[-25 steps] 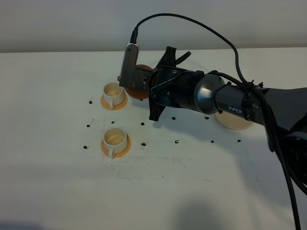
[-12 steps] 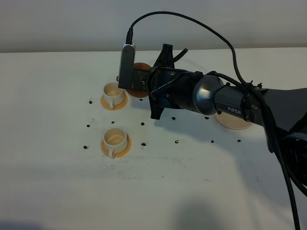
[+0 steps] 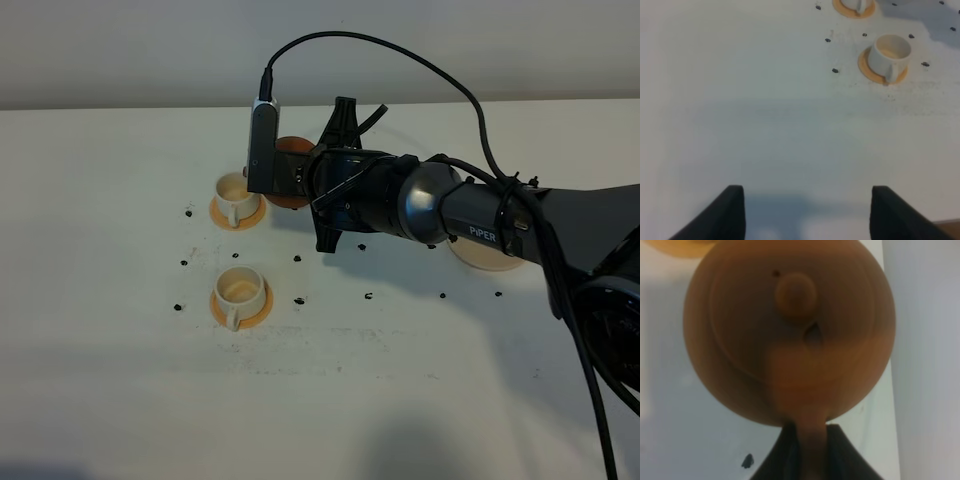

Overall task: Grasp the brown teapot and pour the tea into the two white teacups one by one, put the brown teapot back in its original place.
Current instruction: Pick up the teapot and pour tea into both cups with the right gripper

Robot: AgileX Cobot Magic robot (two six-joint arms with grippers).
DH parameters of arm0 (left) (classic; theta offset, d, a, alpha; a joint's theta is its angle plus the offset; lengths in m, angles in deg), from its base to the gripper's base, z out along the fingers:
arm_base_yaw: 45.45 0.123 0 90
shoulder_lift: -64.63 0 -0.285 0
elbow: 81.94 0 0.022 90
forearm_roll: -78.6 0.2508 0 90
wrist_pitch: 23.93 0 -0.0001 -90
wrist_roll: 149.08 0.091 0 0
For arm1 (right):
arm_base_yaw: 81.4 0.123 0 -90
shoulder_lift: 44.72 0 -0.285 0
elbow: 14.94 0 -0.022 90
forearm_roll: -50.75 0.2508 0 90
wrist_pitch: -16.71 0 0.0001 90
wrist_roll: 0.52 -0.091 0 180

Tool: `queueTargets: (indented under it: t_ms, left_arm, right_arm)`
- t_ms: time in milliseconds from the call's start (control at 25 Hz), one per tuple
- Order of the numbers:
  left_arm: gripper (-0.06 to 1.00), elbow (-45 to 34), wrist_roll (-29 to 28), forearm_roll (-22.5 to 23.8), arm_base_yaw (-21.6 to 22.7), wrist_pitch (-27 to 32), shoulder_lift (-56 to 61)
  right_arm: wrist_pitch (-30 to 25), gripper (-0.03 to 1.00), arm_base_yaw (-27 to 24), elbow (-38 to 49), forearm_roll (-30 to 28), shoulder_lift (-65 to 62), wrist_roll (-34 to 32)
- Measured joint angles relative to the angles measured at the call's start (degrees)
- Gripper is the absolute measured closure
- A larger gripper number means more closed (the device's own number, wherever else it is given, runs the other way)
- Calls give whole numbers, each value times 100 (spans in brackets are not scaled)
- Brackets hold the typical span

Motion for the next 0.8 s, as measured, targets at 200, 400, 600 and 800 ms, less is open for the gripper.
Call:
queueTargets:
  t_ms: [200,400,600,800]
  left_arm:
    - [43,0,0,0,0,0,0]
    - [43,0,-5,0,0,0,0]
    - [43,0,-5,0,0,0,0]
    - [43,0,-5,0,0,0,0]
  right_arm:
    - [26,88,44,0,-124,0,4]
    - [38,88,57,0,-236,0,4]
    - [33,88,57,0,-412,0,4]
    - [18,88,57,0,-550,0,4]
